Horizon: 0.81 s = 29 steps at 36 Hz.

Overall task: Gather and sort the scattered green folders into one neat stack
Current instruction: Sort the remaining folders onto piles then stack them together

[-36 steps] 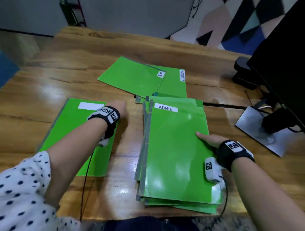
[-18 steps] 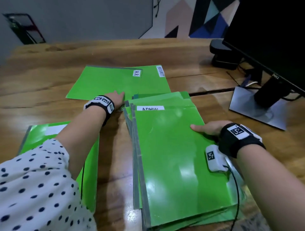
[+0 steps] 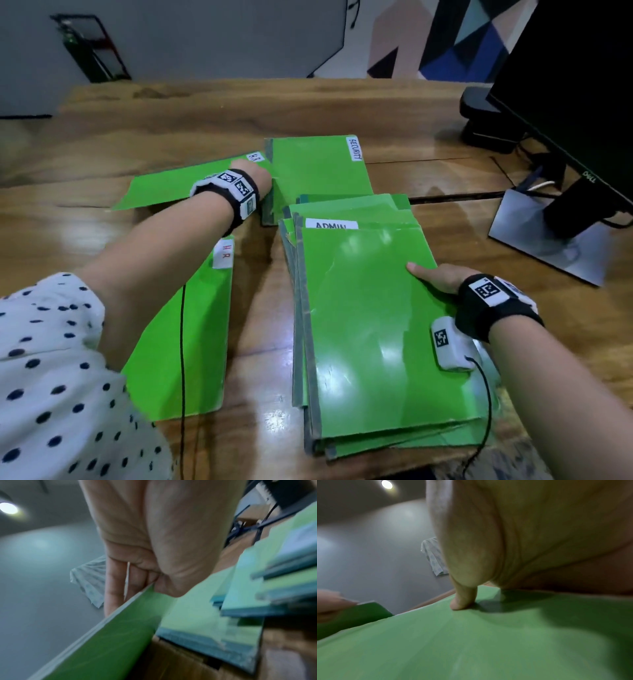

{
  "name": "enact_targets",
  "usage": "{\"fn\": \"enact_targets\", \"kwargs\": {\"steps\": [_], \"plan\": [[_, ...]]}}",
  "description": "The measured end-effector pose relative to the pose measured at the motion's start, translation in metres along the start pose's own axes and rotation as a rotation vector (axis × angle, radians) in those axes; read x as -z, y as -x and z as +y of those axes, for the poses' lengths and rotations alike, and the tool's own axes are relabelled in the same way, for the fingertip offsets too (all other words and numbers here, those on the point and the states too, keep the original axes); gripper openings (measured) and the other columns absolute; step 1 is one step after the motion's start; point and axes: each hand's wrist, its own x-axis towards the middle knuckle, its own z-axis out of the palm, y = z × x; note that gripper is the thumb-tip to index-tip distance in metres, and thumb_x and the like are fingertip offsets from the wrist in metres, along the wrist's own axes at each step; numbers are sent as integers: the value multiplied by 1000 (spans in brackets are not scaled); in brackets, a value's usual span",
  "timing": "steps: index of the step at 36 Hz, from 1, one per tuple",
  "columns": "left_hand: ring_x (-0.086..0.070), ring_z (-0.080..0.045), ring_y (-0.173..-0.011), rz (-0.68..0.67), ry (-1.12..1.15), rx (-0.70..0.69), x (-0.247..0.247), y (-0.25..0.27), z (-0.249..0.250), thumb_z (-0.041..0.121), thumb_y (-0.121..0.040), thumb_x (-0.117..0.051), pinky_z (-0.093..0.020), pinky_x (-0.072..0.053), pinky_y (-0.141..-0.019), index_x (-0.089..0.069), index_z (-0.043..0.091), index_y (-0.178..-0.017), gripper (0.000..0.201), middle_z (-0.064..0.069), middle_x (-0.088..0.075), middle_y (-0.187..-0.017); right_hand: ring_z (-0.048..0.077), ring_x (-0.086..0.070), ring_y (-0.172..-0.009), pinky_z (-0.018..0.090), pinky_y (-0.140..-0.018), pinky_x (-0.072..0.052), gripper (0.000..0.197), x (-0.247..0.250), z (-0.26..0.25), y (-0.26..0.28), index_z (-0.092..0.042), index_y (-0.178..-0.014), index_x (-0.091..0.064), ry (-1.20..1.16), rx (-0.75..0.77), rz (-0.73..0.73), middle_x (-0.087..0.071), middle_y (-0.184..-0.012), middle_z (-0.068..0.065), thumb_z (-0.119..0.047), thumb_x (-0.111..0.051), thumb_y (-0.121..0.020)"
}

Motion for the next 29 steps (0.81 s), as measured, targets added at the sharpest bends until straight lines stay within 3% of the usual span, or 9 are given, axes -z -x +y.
{"fn": "enact_targets", "kwargs": {"steps": [2, 4, 6, 10, 15, 19, 23, 26, 29], "plan": [[-62, -27, -106, 22, 38, 39, 11, 17, -3, 5, -100, -34, -34, -48, -84, -60, 4, -119, 32, -11, -63, -116, 33, -44, -130, 42, -107, -35, 87, -3, -1, 7, -3, -145, -34, -4, 16, 22, -36, -149, 18, -69, -31, -88], [-62, -25, -101, 14, 66, 44, 17, 37, 3, 7, -100, -35, -34, -49, -84, -60, 5, -120, 32, -10, -63, -110, 34, -42, -131, 43, -107, -34, 87, -7, -2, 14, -2, -145, -30, -17, 23, 42, -33, -150, 19, -68, -30, -90], [-61, -26, -107, -77, 145, 56, 10, 57, 16, 12, -99, -36, -34, -47, -82, -60, 8, -120, 32, -7, -62, -116, 35, -38, -134, 44, -107, -33, 84, -11, -4, 25, 0, -146, -26, -37, 26, 54, -29, -152, 21, -65, -28, -92], [-58, -27, -115, -218, 334, 57, -19, 101, 63, 13, -100, -34, -38, -47, -91, -59, 7, -121, 33, -7, -60, -124, 35, -39, -133, 41, -105, -33, 84, -15, -4, 37, 4, -144, -30, -55, 48, 75, -31, -150, 23, -63, -26, -93], [-62, -27, -101, -267, 683, 160, -41, 146, 104, 11, -100, -33, -33, -47, -79, -57, 3, -118, 31, -10, -63, -118, 36, -41, -131, 40, -104, -35, 84, -15, -5, 43, 7, -142, -31, -58, 49, 67, -33, -149, 24, -62, -28, -94], [-60, -33, -106, -168, 951, 385, -59, 155, 70, 24, -98, -39, -36, -46, -79, -50, 3, -119, 31, -18, -61, -117, 37, -38, -133, 42, -106, -32, 84, -14, -6, 43, 6, -143, -29, -53, 45, 54, -30, -150, 24, -62, -26, -94], [-51, -32, -120, -148, 969, 630, -102, 161, 5, 31, -86, -64, -43, -46, -94, -40, 6, -131, 57, -16, -50, -131, 38, -37, -134, 44, -108, -31, 83, -15, -5, 40, 5, -144, -29, -56, 54, 45, -29, -151, 24, -62, -24, -94], [-46, -32, -125, -297, 851, 697, -140, 175, -26, 42, -65, -81, -48, -40, -102, -39, 8, -131, 85, -15, -49, -133, 37, -38, -133, 43, -106, -32, 83, -16, -4, 34, 6, -143, -30, -51, 53, 56, -30, -150, 25, -61, -24, -95], [-49, -33, -123, -408, 851, 738, -166, 191, -34, 55, -55, -83, -49, -41, -101, -39, 6, -131, 102, -17, -51, -131, 38, -38, -133, 44, -107, -32, 84, -16, -4, 31, 5, -143, -29, -51, 44, 54, -29, -150, 24, -62, -24, -94]]}}
